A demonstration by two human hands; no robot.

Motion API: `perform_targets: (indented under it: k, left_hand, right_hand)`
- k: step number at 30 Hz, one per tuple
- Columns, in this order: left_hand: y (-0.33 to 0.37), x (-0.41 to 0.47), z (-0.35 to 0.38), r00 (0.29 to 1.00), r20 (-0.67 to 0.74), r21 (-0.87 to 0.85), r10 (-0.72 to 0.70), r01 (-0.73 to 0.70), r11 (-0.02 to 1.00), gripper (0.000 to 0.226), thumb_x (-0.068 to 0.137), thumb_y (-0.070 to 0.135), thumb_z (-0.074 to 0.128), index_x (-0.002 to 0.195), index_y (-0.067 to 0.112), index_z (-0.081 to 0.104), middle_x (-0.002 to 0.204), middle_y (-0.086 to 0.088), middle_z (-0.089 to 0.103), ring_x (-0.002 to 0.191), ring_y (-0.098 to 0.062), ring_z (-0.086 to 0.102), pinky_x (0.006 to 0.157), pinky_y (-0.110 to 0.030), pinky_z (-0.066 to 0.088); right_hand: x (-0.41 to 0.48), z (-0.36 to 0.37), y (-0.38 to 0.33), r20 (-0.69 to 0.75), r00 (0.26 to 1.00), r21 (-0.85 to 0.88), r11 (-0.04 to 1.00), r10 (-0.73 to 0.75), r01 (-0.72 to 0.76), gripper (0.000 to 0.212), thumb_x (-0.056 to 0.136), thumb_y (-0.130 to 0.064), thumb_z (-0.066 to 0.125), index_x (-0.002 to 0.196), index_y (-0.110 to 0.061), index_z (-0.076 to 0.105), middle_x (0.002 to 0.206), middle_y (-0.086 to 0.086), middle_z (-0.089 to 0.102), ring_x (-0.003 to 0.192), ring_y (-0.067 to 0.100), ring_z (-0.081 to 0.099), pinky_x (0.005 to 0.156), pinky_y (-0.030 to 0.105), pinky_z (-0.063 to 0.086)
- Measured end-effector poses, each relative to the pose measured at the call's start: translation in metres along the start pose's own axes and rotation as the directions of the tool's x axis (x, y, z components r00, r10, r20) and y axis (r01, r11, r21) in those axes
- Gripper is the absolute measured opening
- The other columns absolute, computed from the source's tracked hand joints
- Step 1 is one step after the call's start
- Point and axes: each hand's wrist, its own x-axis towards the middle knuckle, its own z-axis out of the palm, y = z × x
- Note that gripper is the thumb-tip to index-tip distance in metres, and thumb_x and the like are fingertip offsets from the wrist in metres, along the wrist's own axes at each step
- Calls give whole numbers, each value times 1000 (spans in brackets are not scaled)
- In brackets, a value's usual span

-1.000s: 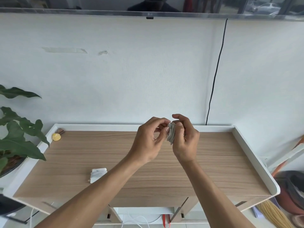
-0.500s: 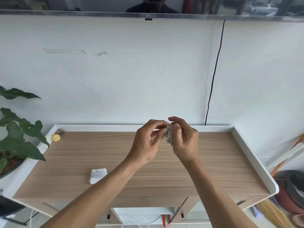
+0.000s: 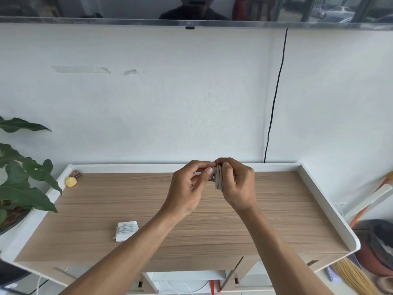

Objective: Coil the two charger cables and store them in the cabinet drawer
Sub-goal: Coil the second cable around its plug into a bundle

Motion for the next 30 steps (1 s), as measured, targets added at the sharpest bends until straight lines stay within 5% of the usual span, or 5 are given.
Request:
perform_targets:
  k: [7, 16, 22, 27, 30]
  left_hand:
    - [2, 2, -3, 1000, -9, 19, 20, -20, 1000, 16, 92, 11, 64, 107, 9, 68, 102, -3, 73, 93, -16, 72, 82, -28, 57]
    - [-4, -13, 0, 987, -112, 72, 113, -106, 992, 18, 93, 11, 62, 108, 6, 70, 101, -2, 73, 95, -15, 71, 82, -31, 58]
    - [-9, -18, -4, 989, -73, 62, 127, -123, 990, 12, 94, 5, 59, 99, 8, 69, 93, -1, 71, 88, -13, 69, 78, -28, 58]
    - [-9, -15, -2, 985, -59, 76, 164, -159, 984, 7, 95, 5, 56, 96, 4, 64, 92, 1, 67, 85, -14, 67, 78, -26, 56]
    - [-11, -12, -1, 982, -70, 106, 176, -168, 980, 10, 95, 7, 55, 96, -1, 61, 90, -2, 66, 82, -15, 66, 77, -26, 55]
  right_hand:
    - [2, -4, -14, 56, 998, 22, 1000, 8, -9, 32, 91, 3, 41, 70, -1, 65, 47, -4, 54, 45, 4, 49, 48, 7, 31]
    - [0, -3, -17, 141, 990, -18, 1000, 3, 0, 31, 91, 1, 42, 71, -5, 65, 52, 4, 61, 50, 10, 55, 51, 10, 36]
    - [-4, -2, -12, 176, 982, -81, 993, -69, 84, 31, 88, -17, 38, 72, -7, 63, 55, -5, 60, 57, 15, 58, 54, 30, 46]
    - [-5, -2, -18, 148, 989, -66, 997, -30, 41, 27, 90, -7, 42, 85, -5, 68, 52, -13, 55, 53, 1, 55, 52, 5, 33]
    - [-5, 0, -17, 161, 987, -86, 996, 6, 8, 28, 91, -11, 41, 85, -7, 68, 51, -14, 53, 52, 3, 53, 51, 6, 31]
